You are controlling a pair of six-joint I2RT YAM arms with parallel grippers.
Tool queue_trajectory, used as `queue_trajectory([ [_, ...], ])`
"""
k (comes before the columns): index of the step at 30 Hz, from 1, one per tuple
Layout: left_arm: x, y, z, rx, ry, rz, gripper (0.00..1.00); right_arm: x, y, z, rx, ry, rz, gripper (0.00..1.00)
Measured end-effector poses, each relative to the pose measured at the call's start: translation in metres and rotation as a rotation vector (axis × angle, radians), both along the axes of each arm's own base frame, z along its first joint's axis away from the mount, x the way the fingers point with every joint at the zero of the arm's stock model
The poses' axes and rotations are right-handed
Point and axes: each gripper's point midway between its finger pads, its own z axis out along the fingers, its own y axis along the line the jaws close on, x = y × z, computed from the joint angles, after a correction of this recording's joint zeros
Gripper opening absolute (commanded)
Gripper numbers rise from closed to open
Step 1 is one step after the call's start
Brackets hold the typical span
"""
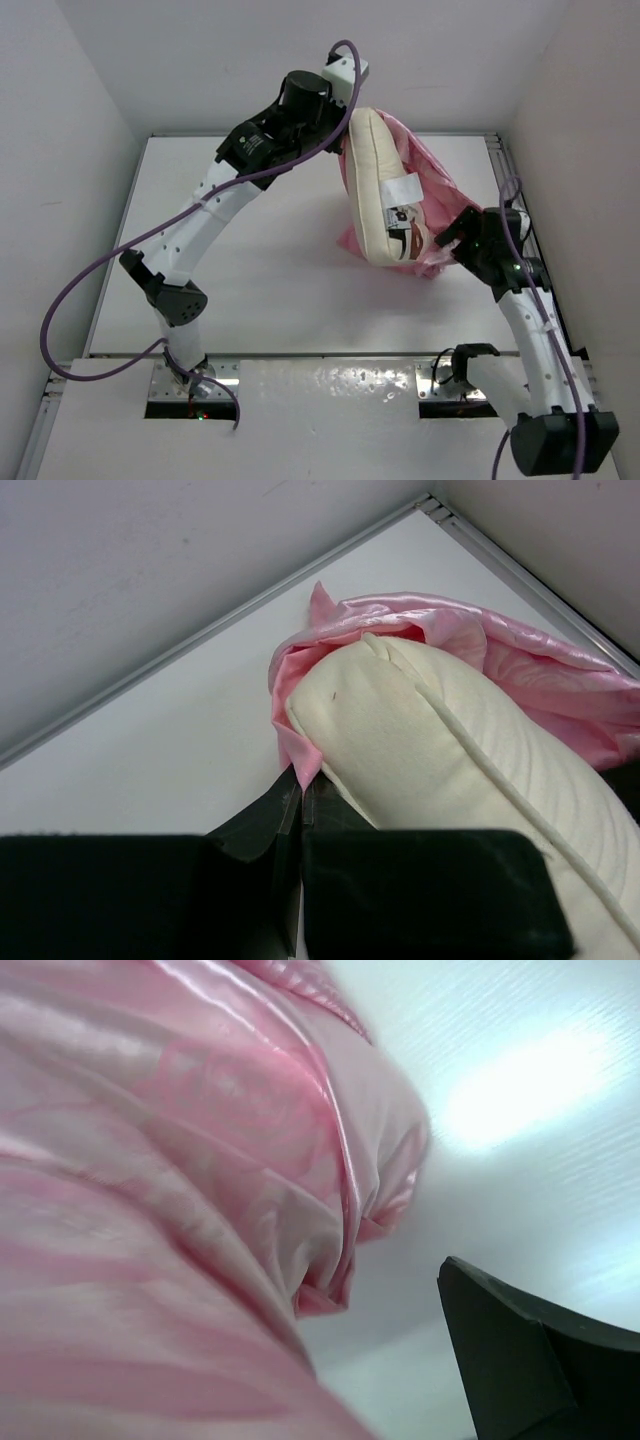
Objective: Put the pillow into the pillowcase
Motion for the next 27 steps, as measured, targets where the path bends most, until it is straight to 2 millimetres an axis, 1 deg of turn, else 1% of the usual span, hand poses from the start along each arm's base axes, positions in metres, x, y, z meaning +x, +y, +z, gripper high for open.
queue_trajectory([
  [2, -0.001, -0.001, 0.0, 0.0, 0.001, -0.003, 0.0, 0.0, -0.006, -0.011, 0.075, -0.018, -0.03, 0.99],
  [4, -0.003, -0.002, 0.0, 0.0, 0.0, -0.009, 0.0, -0.004, -0.001, -0.017, 0.131, -0.047, -0.014, 0.99],
  [7, -0.005, -0.004, 0.001, -0.002, -0.001, -0.013, 0.0, -0.004, 0.012, -0.01, 0.182, -0.095, 0.044, 0.99],
  [8, -0.005, -0.004, 0.001, -0.002, -0.001, -0.013, 0.0, -0.002, 0.015, -0.007, 0.192, -0.113, 0.06, 0.97],
  [9, -0.005, -0.004, 0.001, -0.001, -0.001, -0.013, 0.0, 0.001, 0.018, -0.004, 0.201, -0.139, 0.074, 0.9],
  [10, -0.005, -0.004, 0.001, -0.001, -0.001, -0.013, 0.0, 0.002, 0.02, -0.002, 0.209, -0.16, 0.087, 0.77],
  [11, -0.005, -0.003, 0.001, 0.0, -0.001, -0.013, 0.0, 0.003, 0.022, -0.002, 0.218, -0.181, 0.099, 0.5],
  [14, -0.005, -0.003, 0.001, 0.003, -0.004, -0.014, 0.0, 0.004, 0.029, 0.002, 0.246, -0.216, 0.125, 0.0],
  [17, -0.003, -0.001, 0.001, 0.017, -0.015, -0.007, 0.0, 0.008, 0.029, 0.017, 0.237, -0.223, 0.137, 0.0],
  [18, -0.002, 0.001, 0.002, 0.024, -0.02, -0.001, 0.0, 0.012, 0.028, 0.03, 0.226, -0.223, 0.144, 0.0],
  [19, 0.0, 0.004, 0.002, 0.036, -0.03, 0.009, 0.0, 0.017, 0.027, 0.046, 0.21, -0.232, 0.154, 0.0],
  [20, 0.002, 0.007, 0.003, 0.046, -0.037, 0.022, 0.0, 0.024, 0.026, 0.072, 0.188, -0.252, 0.172, 0.0],
  [21, 0.005, 0.011, 0.005, 0.057, -0.049, 0.035, 0.0, 0.033, 0.026, 0.104, 0.169, -0.282, 0.189, 0.0],
  [23, 0.012, 0.024, 0.015, 0.076, -0.088, 0.073, 0.0, 0.056, 0.024, 0.183, 0.114, -0.377, 0.231, 0.0],
  [24, 0.017, 0.035, 0.027, 0.077, -0.123, 0.104, 0.0, 0.067, 0.024, 0.228, 0.091, -0.443, 0.249, 0.0],
  [25, 0.022, 0.044, 0.04, 0.069, -0.156, 0.132, 0.0, 0.077, 0.025, 0.28, 0.071, -0.534, 0.271, 0.0],
  [26, 0.027, 0.058, 0.058, 0.059, -0.204, 0.172, 0.0, 0.081, 0.026, 0.324, 0.057, -0.621, 0.29, 0.0],
  [27, 0.031, 0.07, 0.073, 0.046, -0.242, 0.203, 0.0, 0.08, 0.029, 0.371, 0.043, -0.729, 0.308, 0.0],
])
